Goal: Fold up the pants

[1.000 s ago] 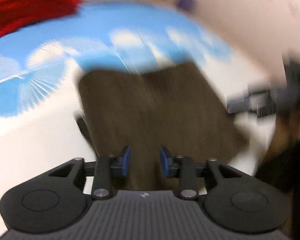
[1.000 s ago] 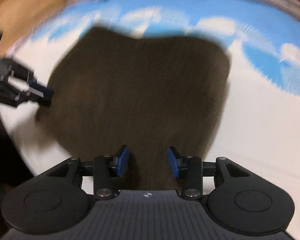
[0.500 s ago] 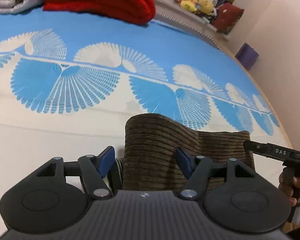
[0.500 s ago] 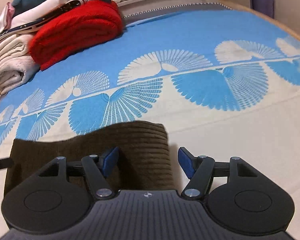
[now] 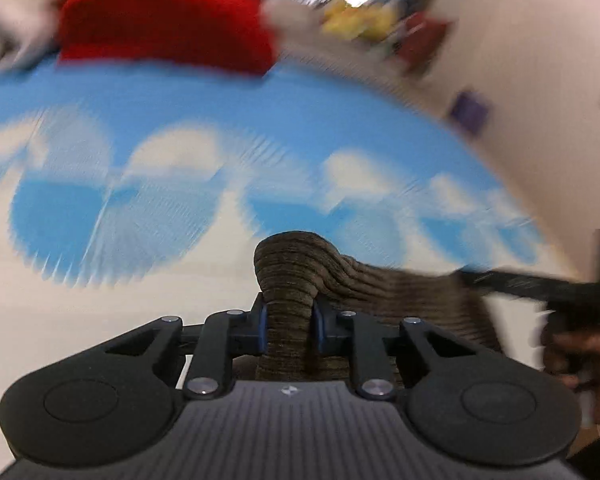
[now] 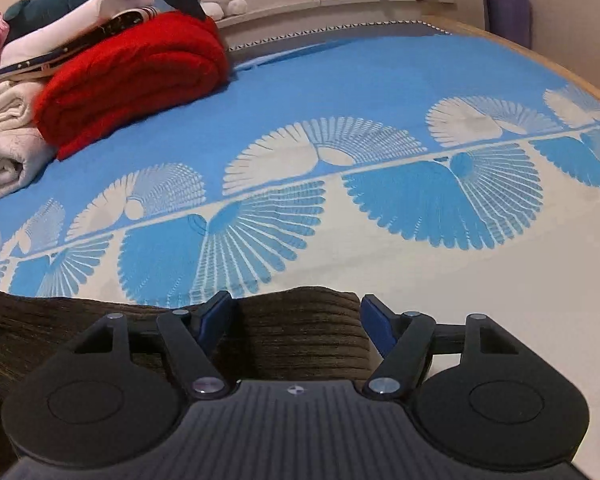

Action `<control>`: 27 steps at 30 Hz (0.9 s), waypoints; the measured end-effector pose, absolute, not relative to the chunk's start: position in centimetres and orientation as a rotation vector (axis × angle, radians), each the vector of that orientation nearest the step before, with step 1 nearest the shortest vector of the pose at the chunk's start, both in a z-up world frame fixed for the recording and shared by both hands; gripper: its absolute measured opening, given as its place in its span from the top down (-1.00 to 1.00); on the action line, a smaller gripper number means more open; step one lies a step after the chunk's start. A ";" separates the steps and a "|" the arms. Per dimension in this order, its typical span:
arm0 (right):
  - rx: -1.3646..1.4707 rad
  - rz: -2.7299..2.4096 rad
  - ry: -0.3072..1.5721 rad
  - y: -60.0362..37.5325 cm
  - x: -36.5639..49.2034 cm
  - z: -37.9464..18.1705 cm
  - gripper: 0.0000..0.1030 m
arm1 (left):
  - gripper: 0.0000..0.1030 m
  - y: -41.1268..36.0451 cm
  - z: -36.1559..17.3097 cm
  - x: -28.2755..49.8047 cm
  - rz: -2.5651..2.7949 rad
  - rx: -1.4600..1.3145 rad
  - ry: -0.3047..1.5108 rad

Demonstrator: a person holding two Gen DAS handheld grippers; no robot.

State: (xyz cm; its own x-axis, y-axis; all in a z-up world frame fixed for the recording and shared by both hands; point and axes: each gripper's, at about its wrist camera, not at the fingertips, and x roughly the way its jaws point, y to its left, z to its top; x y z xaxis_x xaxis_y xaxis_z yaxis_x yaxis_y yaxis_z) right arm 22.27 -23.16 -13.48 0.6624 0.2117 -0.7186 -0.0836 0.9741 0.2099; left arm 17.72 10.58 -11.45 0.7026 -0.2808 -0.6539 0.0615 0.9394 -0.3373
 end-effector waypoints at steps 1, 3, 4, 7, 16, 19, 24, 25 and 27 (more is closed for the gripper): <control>0.158 0.167 0.836 -23.0 22.3 -13.5 -0.41 | 0.45 10.9 -12.3 18.1 -0.153 -0.306 0.815; 0.147 0.168 0.846 -22.6 22.3 -13.7 -0.41 | 0.18 11.3 -12.4 18.2 -0.112 -0.311 0.838; 0.140 0.166 0.846 -22.4 22.2 -13.7 -0.41 | 0.11 11.4 -12.0 18.0 -0.101 -0.308 0.831; 0.111 0.162 0.842 -22.0 22.2 -13.7 -0.41 | -0.05 11.1 -9.9 16.6 -0.029 -0.204 0.733; 0.036 0.137 0.874 -21.6 22.5 -14.9 -0.50 | 0.29 7.1 -11.6 15.6 -0.219 0.058 0.802; 0.042 0.135 0.885 -21.5 22.6 -15.3 -0.57 | 0.20 6.5 -12.5 15.9 -0.175 0.101 0.816; 0.046 0.122 0.860 -21.8 22.0 -14.6 -0.56 | 0.17 7.3 -11.1 15.4 -0.149 0.045 0.776; 0.049 0.121 0.844 -22.0 21.7 -14.2 -0.55 | 0.17 7.6 -11.0 15.3 -0.148 0.028 0.766; 0.053 0.127 0.793 -22.4 20.9 -13.2 -0.53 | 0.17 8.2 -10.9 15.0 -0.148 -0.008 0.760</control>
